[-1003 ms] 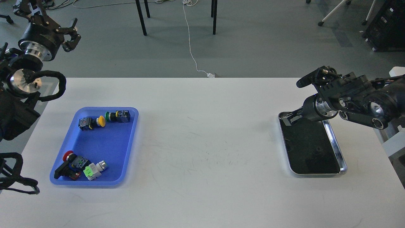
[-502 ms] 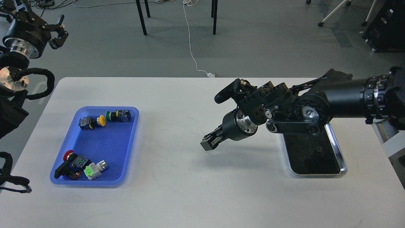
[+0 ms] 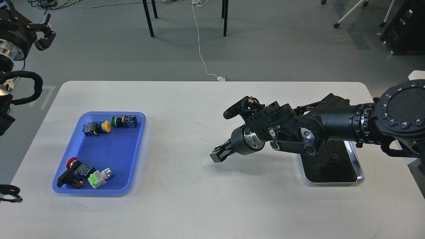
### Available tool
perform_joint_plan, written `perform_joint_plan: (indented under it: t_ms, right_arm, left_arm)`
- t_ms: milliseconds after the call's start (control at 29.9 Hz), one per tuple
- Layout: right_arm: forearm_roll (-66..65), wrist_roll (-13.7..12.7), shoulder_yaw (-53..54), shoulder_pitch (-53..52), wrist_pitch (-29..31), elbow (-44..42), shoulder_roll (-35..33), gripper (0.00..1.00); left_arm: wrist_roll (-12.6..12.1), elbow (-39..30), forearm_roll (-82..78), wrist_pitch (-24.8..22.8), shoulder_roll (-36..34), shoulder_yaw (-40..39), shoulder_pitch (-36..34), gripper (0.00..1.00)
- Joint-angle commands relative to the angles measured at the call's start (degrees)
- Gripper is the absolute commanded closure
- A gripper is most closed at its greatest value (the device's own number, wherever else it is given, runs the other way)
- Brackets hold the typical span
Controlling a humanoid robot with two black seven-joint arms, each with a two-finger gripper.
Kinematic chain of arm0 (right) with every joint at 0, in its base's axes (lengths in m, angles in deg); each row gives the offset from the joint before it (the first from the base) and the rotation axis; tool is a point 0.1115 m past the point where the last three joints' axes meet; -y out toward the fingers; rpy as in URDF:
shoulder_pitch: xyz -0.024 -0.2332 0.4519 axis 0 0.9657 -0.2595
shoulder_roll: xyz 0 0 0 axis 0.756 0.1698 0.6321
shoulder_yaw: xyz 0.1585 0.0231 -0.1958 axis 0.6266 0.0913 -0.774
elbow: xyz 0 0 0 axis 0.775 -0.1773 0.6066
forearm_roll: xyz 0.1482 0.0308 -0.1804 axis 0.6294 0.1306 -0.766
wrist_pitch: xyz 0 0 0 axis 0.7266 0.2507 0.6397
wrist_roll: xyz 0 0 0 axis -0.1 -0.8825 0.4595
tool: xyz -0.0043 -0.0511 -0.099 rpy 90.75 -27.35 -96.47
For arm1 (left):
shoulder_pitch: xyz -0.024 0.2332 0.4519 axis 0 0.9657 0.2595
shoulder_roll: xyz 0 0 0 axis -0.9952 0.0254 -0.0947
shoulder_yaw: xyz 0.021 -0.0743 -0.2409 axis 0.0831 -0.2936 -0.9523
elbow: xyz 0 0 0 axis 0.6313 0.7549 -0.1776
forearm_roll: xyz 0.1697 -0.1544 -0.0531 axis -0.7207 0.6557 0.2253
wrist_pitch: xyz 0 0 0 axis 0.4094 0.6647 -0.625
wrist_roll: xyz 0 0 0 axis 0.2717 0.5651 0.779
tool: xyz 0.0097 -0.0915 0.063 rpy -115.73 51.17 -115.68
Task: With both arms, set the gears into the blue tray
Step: 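Carry the black ring to the table middle and release it, then retract the right arm and swing the left gripper toward the ring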
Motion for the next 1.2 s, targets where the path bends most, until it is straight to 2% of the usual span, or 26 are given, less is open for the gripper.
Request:
perform_joint_plan:
  t_ms: [0,134,368,502,669,769,936,1070,1170]
  right_arm:
    - [0.00,0.02,-0.05,2.15,-0.05,-2.21,-0.01,0.93]
    - [0.00,-0.07,0.12,2.33,-0.67,-2.39,-0.01,0.84]
    - [0.17,0.46,0.39,1.63,-0.67,-2.30,-0.01,0.50]
    - [0.26,0.81,1.61,1.45,-0.76,-2.30,-0.01,0.39]
    - [0.70,0.72,11.70,-0.57,-1.64,-3.01,-0.01,0.21]
    - [2.63,0.81,19.09,-0.57,-1.55,-2.48,-6.66,0.14]
    - [5.36,0.99,32.00,3.98,-1.37,-0.29,-19.68,0.11]
    - [7.29,1.08,47.11,13.03,-1.37,2.96,-28.55,0.10]
    - [7.38,1.08,59.32,21.02,-1.37,4.37,-32.16,0.07]
  left_arm:
    - [-0.07,0.00,0.01,0.00,-0.30,0.08,-0.07,0.02]
    - [-0.07,0.00,0.01,0.00,-0.65,0.08,-0.07,0.02]
    - [-0.07,0.00,0.01,0.00,-0.65,0.08,-0.16,0.02]
    - [-0.07,0.00,0.01,0.00,-0.65,0.08,-0.16,0.02]
    - [-0.33,-0.09,-0.08,0.00,-0.39,2.36,-0.59,0.02]
    - [-0.25,-1.92,-0.16,0.00,-0.39,5.17,-1.21,0.02]
    - [-0.07,-13.16,-7.52,0.00,-3.19,6.41,-1.56,0.02]
    - [0.02,-26.86,-17.89,0.00,-5.57,6.32,-2.00,0.02]
    - [0.10,-37.23,-27.11,0.00,-6.28,6.32,-2.09,0.02]
